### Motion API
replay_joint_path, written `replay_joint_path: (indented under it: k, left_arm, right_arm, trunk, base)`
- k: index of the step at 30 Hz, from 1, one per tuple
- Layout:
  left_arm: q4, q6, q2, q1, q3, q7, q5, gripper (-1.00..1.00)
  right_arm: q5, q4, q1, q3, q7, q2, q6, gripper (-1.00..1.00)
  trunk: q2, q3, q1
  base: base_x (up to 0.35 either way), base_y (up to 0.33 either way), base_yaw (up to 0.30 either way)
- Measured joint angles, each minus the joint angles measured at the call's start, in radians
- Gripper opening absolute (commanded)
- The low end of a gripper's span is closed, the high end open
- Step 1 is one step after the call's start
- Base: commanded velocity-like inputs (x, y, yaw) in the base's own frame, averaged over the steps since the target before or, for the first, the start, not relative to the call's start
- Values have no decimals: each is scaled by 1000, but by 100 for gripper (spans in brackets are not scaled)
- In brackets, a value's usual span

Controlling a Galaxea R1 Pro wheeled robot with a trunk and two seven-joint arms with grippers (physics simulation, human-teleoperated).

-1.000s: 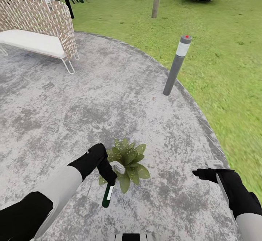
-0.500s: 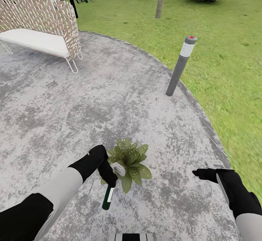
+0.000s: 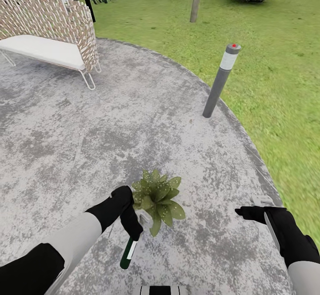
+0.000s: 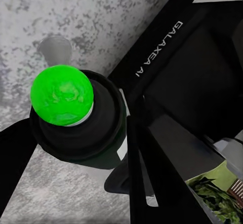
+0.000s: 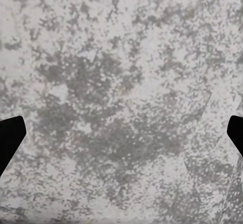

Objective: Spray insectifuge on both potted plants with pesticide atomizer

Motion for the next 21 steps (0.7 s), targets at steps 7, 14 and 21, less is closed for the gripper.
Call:
replay_joint_path:
  k: [7,14,21]
  left_arm:
    - [0,0,0,0,0,0,0,-100]
    - [0,0,1,0,-4,1,0,-100]
    - [0,0,2,0,-1,0,0,-100]
  right_arm:
    - [0,0,0,0,0,-1,0,100]
    - [0,0,0,0,0,-1,0,100]
    - [0,0,0,0,0,-4,0,100]
  trunk:
    - [0,0,0]
    - [0,0,0]
    - [0,0,0]
  base:
    - [0,0,0]
    - [0,0,0]
    - [0,0,0]
